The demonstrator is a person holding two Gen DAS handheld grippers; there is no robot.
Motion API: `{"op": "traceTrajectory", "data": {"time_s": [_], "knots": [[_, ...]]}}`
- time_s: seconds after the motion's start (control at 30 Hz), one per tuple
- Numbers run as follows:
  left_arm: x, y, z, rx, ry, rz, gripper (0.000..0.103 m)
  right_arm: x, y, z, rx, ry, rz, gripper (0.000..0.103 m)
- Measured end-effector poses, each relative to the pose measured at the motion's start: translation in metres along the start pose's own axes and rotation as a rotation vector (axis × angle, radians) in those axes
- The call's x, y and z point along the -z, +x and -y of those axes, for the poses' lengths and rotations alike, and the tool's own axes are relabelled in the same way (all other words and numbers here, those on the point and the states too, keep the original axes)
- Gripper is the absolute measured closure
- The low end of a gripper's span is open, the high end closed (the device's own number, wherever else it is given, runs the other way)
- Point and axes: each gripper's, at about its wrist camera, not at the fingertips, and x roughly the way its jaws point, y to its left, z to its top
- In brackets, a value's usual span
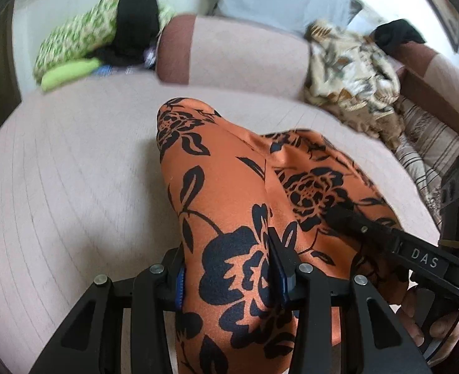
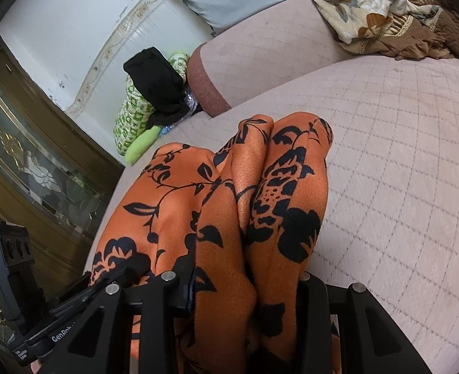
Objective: Fold small clothes
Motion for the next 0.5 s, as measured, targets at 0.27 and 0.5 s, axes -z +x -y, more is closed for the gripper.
{"op": "traceTrajectory", "data": {"time_s": [0.27,0.5], "knots": [[0.011,0.015,-0.022,-0.038,-0.059,-0.085,0.045,0.018,0.024,0.023,0.04,0.072,-0.083,0.061],[-0.001,0.003,-0.029,-0.114,0.006,-0.01,0.033,0.004,-0.006,0.027,0.075,0.104,-0.098,0.045]]}}
